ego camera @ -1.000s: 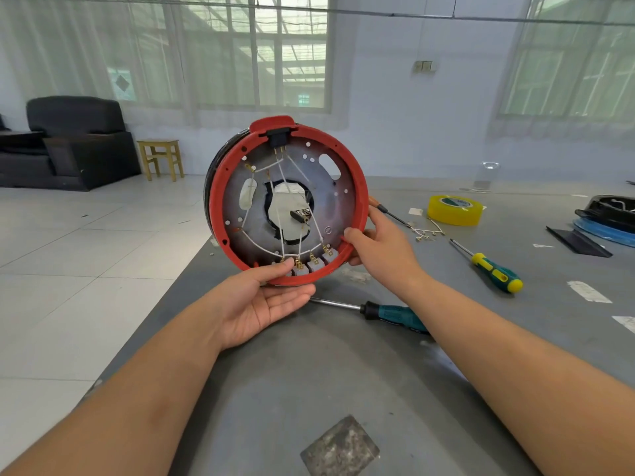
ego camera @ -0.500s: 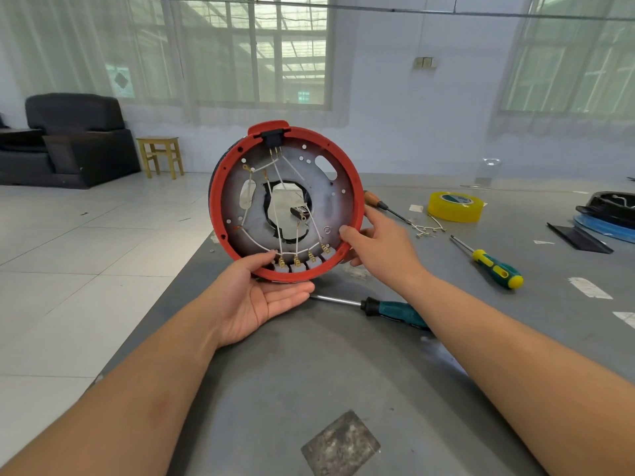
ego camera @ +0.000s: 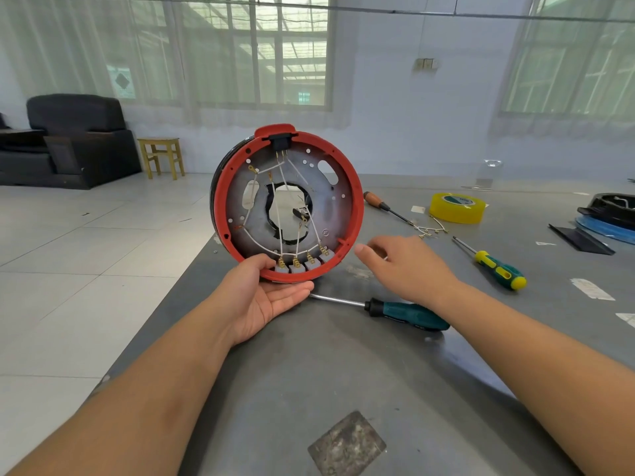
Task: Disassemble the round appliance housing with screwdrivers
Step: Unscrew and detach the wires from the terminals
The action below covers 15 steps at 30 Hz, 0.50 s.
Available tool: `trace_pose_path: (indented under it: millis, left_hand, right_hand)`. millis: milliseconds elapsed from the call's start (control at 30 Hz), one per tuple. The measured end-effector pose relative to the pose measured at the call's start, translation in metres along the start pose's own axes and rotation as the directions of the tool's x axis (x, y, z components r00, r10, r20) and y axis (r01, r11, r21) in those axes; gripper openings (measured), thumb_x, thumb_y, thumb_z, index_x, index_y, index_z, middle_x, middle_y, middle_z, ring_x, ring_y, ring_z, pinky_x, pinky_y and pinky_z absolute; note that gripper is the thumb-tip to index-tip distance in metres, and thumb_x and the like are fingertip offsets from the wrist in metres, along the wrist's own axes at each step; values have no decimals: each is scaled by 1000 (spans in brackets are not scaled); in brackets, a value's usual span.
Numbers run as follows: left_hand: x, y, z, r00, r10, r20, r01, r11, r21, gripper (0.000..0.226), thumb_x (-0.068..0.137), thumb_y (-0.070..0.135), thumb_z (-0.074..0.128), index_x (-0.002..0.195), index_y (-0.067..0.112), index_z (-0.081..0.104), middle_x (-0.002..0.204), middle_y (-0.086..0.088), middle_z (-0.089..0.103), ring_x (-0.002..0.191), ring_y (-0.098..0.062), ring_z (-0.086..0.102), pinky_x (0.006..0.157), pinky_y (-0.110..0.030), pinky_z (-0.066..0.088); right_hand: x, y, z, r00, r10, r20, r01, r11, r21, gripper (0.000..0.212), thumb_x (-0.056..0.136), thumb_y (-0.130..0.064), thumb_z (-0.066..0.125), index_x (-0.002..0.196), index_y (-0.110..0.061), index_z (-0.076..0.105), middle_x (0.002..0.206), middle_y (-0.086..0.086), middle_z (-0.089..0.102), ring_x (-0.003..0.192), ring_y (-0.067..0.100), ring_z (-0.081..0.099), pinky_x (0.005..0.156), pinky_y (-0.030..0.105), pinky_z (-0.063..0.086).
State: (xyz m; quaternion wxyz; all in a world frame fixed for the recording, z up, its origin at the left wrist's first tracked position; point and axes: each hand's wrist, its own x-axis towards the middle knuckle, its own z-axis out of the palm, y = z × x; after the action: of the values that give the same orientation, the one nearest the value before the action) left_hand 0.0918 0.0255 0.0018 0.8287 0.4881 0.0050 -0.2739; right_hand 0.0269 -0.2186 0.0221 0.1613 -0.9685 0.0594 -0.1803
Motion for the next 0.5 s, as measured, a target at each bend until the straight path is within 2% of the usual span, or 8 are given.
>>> trace_pose_path:
  millis: [33, 167, 267, 400, 500]
  left_hand:
    - [0, 0, 0, 1000, 1, 1, -1, 1000, -11, 35, 107, 13, 44, 128, -11, 58, 106, -36, 74, 91, -45, 78, 68, -48, 67]
    - [1, 1, -2, 1000, -1, 6, 2, 999, -49, 37, 107, 22, 49, 128, -7, 60, 107, -36, 74, 94, -45, 78, 72, -50, 67]
    - [1, 2, -4, 1000, -1, 18, 2, 998, -63, 40, 105, 27, 50, 127, -5, 61, 109, -36, 74, 97, -47, 77, 77, -51, 66]
    - [2, 2, -5, 1000, 1, 27, 0, 998, -65, 41, 103, 30, 52, 126, -4, 60, 110, -37, 73, 99, -48, 76, 80, -53, 65]
    - [2, 3, -8, 999, -8, 35, 9, 999, -45, 39, 103, 31, 54, 124, -1, 60, 111, -37, 73, 100, -48, 76, 79, -53, 65]
  right_hand:
    - [-5, 1, -1, 1000, -5, 16, 6, 997, -75, 54, 97, -74, 31, 89, -32, 63, 82, -12, 65, 84, 21, 63, 61, 32, 45]
    - [-30, 6, -1, 998, -68, 15, 69, 956, -284, 62, 89, -84, 20, 91, -36, 59, 86, -16, 57, 84, 12, 55, 58, 28, 35]
    - [-50, 13, 1, 985, -160, 68, 174, 904, -391, 66, 84, -84, 15, 103, -39, 58, 100, -16, 57, 91, 9, 57, 60, 28, 41]
    - [-62, 22, 1, 966, -182, 185, 237, 909, -342, 54, 83, -69, 23, 118, -40, 53, 111, -18, 48, 102, 9, 55, 66, 29, 50]
    - [-64, 19, 3, 962, -214, 170, 257, 919, -299, 55, 82, -63, 25, 120, -40, 57, 110, -19, 49, 98, 7, 56, 69, 31, 55]
